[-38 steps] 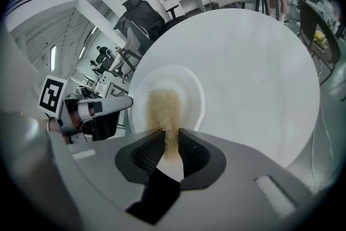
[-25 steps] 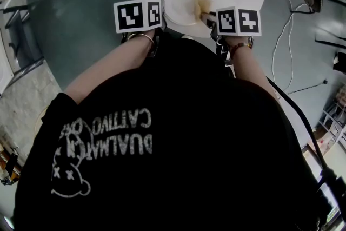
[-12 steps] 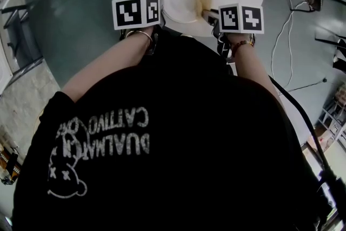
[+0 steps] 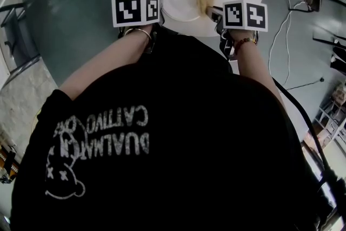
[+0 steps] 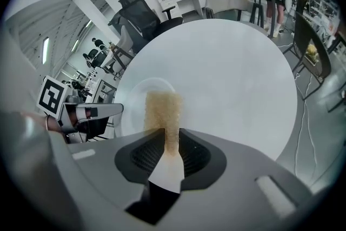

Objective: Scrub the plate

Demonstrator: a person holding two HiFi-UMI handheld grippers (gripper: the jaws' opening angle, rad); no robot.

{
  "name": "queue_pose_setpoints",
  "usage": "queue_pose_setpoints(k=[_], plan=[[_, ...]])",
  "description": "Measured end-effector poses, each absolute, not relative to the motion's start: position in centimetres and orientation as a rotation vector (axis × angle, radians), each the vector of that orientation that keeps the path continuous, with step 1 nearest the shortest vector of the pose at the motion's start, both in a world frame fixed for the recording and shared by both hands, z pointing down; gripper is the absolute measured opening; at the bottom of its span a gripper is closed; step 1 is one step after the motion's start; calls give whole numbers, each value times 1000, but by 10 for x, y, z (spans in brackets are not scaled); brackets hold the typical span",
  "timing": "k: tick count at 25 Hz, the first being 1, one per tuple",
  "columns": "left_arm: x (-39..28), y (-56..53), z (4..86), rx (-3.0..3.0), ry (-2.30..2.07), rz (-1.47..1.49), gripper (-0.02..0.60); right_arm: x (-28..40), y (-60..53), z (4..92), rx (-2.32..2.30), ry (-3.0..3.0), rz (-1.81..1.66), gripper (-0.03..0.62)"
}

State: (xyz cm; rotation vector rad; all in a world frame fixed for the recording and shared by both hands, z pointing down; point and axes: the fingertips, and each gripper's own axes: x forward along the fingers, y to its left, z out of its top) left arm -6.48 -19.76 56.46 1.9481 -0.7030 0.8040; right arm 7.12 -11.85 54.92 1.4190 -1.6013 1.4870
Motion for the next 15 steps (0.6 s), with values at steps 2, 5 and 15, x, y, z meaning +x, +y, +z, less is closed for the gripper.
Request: queue_pose_setpoints(k=[2,5,15], plan=[[-64,-200,564,1949,-700,802,20,76,-122,547,1430,-1593,1469,89],[-62,-205,562,1951,-699,797,20,87,-131,544,1458,-1577,1436,63],[-63,-202,560,1960,-693,781,17,99,-135,544,1491,-1564,1405,48]])
